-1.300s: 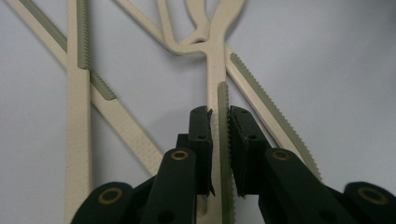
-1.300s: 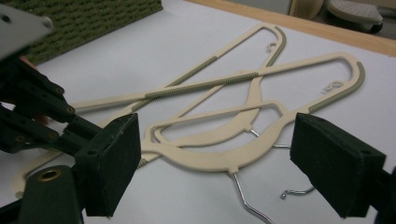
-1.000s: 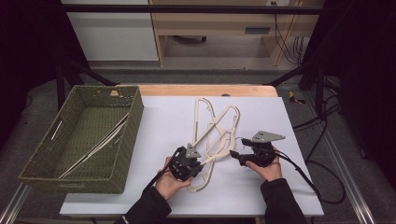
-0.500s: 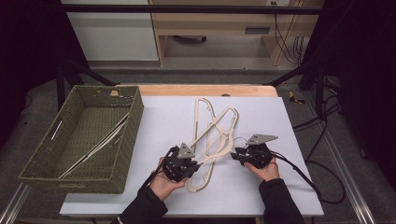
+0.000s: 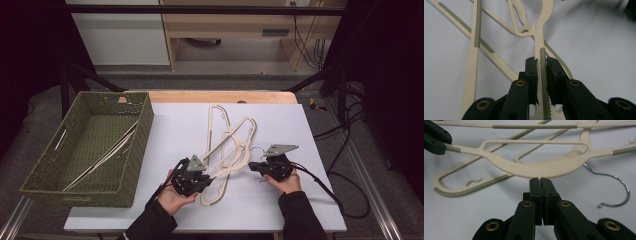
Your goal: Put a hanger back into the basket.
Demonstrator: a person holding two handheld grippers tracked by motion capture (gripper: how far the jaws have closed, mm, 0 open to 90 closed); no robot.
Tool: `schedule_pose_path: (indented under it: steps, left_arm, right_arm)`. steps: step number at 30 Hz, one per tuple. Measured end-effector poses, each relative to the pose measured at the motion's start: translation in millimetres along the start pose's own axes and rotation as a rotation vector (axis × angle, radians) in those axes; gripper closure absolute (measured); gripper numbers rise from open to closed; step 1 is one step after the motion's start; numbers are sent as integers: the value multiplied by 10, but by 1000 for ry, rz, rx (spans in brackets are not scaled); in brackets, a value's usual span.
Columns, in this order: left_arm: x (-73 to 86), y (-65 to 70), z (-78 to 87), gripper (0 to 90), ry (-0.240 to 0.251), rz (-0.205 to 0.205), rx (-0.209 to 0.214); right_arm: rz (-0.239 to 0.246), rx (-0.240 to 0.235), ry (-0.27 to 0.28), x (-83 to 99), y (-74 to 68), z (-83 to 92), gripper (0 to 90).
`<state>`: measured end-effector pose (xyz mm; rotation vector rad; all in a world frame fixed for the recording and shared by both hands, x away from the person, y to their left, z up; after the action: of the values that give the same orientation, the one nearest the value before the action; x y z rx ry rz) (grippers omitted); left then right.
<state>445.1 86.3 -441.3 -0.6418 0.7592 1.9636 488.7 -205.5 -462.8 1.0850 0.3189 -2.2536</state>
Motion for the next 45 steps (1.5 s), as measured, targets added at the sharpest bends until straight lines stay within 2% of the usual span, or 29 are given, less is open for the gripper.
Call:
schedule_pose_path:
  steps: [4,5,6,7,8,10,11,12,13,16,18,22,28,30,32,35,36,37,39,41,42,43,44,45]
  left_arm:
    - [27,1,-30,792,-18,-12,5]
    - [40,-1,-51,789,-37,-33,7]
    - [40,-1,-51,785,-37,-33,7]
    - [49,0,-73,785,-42,-34,2]
    - [41,3,-109,778,-48,-52,-16]
    - [-10,24,-129,684,-34,-71,-46]
    - [-47,36,-132,650,-27,-89,-55]
    - [-47,36,-132,613,-27,-89,-55]
    - [-135,62,-152,567,-4,-111,-69]
    - [-286,94,-234,462,10,-139,-80]
    - [-382,100,-325,415,13,-154,-69]
    - [-521,63,-555,383,-24,-178,-71]
    - [-581,-29,-839,433,-76,-176,-62]
    - [-582,-43,-887,488,-82,-174,-57]
    - [-580,-60,-904,543,-101,-182,-47]
    - [-580,-46,-905,641,-96,-183,-28]
    - [-582,-25,-906,641,-104,-195,-22]
    - [-588,15,-909,717,-119,-218,-43]
    - [-597,31,-893,728,-136,-232,-37]
    - [-600,40,-880,739,-129,-231,-36]
    - [-601,66,-851,744,-118,-236,-49]
    - [-601,66,-851,752,-118,-236,-49]
    - [-602,68,-829,752,-114,-236,-50]
    - [-610,62,-758,758,-106,-229,-51]
  right_arm:
    - [21,9,-22,-25,-33,27,893]
    - [28,16,-28,-30,-42,30,893]
    - [28,16,-28,-30,-42,30,893]
    - [35,26,-32,-35,-56,40,893]
    - [48,34,-40,-45,-65,53,893]
    - [58,50,-50,-54,-75,60,893]
    - [67,57,-58,-58,-84,67,893]
    - [67,53,-53,-63,-87,74,893]
    - [65,60,-58,-72,-94,83,893]
    - [71,74,-61,-103,-108,123,893]
    - [76,73,-57,-122,-116,150,893]
    - [92,77,-57,-156,-141,193,893]
    - [93,85,-64,-180,-169,228,893]
    - [80,89,-68,-187,-183,233,892]
    - [93,90,-61,-188,-173,240,893]
    - [91,91,-60,-191,-170,253,892]
    - [91,91,-60,-191,-170,253,892]
    - [94,88,-58,-195,-167,255,892]
    - [93,81,-51,-196,-164,261,889]
    - [87,77,-47,-198,-166,272,886]
    - [83,55,-21,-211,-153,312,833]
    - [83,55,-21,-211,-153,312,833]
    - [65,53,6,-224,-146,348,807]
    - [47,57,65,-249,-114,461,754]
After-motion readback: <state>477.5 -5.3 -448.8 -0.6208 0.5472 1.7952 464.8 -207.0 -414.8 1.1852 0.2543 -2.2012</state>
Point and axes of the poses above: each handheld gripper's, and its own axes: z roughly backward along the jaws, x roughly out of its underside, y roughly to its right, the point moved 1 cm from there along -z, roughly forward along the jaws, and after that the axes turned 15 degrees about x, right-handed, at the moved point
